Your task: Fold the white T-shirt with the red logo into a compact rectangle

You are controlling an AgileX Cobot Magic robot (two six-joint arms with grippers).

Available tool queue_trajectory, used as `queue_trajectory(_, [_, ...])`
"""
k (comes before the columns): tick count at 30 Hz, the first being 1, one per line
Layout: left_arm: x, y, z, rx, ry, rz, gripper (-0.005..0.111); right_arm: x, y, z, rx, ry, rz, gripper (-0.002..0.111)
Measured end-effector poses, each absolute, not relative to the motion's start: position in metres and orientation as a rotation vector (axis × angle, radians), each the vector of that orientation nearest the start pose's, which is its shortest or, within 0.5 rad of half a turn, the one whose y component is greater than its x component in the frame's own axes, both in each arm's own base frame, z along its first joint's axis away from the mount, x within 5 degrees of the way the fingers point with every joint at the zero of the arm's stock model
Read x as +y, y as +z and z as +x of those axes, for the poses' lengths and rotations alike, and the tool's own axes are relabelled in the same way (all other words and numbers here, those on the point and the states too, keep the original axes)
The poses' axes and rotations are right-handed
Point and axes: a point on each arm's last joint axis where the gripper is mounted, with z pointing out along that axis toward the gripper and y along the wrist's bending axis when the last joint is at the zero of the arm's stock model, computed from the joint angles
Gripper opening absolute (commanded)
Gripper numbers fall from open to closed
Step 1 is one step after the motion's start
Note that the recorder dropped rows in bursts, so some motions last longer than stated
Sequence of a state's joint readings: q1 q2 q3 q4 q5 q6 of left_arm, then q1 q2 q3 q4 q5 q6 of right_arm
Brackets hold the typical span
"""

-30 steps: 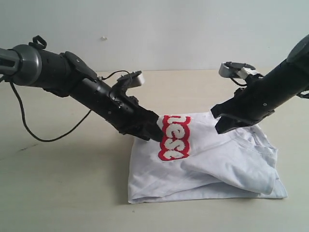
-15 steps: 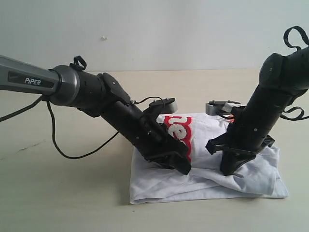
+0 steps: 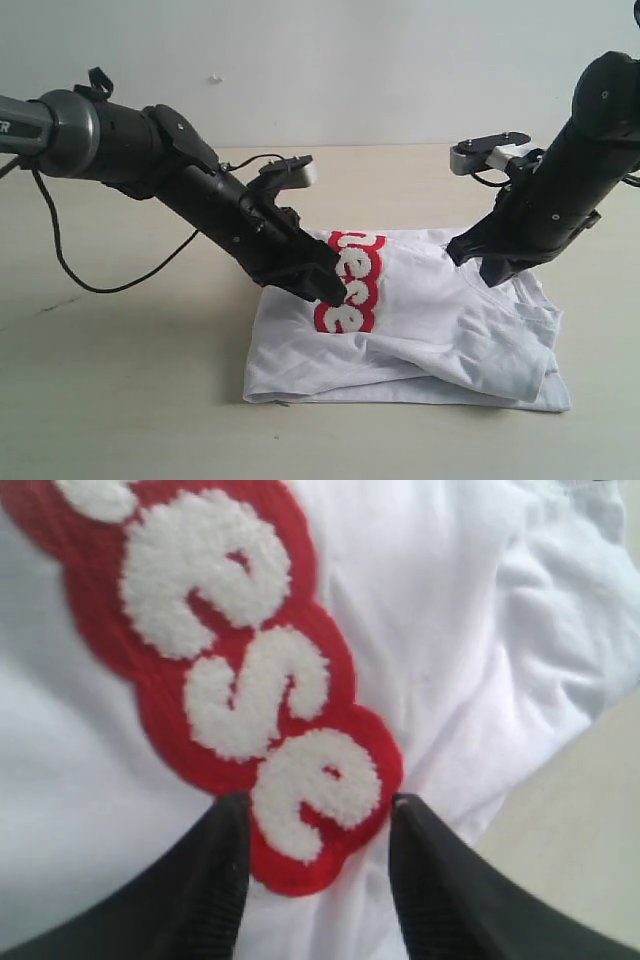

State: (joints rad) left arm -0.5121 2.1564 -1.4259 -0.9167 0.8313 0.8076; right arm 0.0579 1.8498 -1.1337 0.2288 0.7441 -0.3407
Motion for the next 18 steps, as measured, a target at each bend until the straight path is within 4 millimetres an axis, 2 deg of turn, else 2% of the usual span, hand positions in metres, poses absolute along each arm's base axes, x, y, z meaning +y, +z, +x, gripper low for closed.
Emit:
queue_trajectory(7, [-0.245,0.136,0.351,2.626,-0.974,0.96,0.044,0.028,0.166,0.352,2.866,0.112,-0.301,0.0])
queue_trajectory(11, [-0.243,0.134,0.358,2.595,-0.889,0.928,0.044,0.023,0.165,0.358,2.833,0.027,-0.234,0.0])
queue_trajectory(18, [-0.24,0.133,0.366,2.559,-0.789,0.903,0.044,0.02,0.131,0.366,2.864,-0.025,-0.2,0.0])
